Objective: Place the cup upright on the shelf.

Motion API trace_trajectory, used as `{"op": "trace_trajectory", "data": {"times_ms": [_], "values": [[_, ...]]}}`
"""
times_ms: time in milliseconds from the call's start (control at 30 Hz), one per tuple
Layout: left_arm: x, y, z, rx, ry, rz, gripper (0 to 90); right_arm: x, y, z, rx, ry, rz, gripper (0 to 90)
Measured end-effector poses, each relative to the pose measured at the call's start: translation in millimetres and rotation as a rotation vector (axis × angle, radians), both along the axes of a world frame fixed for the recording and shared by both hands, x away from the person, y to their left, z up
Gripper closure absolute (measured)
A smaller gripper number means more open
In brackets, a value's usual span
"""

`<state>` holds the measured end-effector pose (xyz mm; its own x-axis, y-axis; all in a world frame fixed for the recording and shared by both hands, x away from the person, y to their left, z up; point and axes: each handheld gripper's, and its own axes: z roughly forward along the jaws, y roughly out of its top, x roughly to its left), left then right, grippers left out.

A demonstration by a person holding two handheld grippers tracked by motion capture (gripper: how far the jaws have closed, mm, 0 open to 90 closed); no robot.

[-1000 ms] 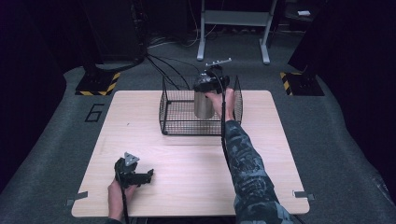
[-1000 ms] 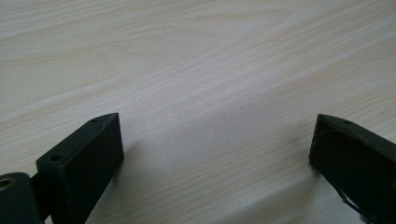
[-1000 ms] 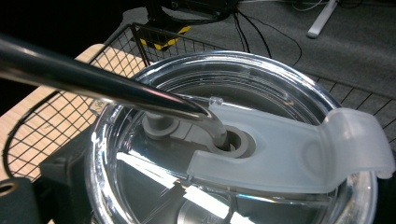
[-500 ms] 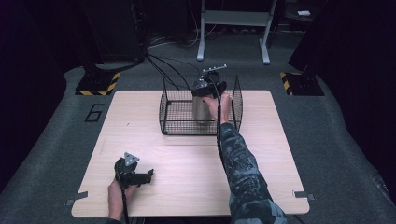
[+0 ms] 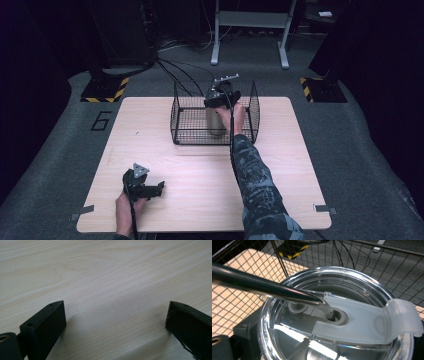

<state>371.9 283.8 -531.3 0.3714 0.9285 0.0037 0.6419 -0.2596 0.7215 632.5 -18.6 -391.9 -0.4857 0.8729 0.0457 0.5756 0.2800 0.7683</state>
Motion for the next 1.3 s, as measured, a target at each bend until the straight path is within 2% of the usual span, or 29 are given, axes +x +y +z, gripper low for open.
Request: {"op": "trace_trajectory", "data": {"times_ms": [200, 333, 733, 1033, 1300], "values": [[0.0, -0.2, -0.1, -0.003, 0.001, 0.003, 3.0, -3.3, -5.7, -2.9, 0.007, 0.009, 0.016, 3.5], [0.2, 0.3, 0.1, 0.007, -0.002, 0.001, 3.0, -6.8, -9.9, -6.0, 0.034, -0.006, 0.011, 3.5], [0.4, 0.5, 0.1, 0.010, -0.006, -0.001, 3.0, -8.9, -9.3, -5.4, 0.024, -0.006, 0.009, 2.9], [0.1, 0.4, 0.2, 0.009, -0.002, 0.000, 3.0, -9.4, -8.1, -6.2, 0.027, 0.030, 0.023, 0.0], [0.5, 0.5, 0.0, 0.011, -0.008, -0.001, 3.0, -20.9, -17.4, 2.9, 0.017, 0.022, 0.036, 0.0]]}}
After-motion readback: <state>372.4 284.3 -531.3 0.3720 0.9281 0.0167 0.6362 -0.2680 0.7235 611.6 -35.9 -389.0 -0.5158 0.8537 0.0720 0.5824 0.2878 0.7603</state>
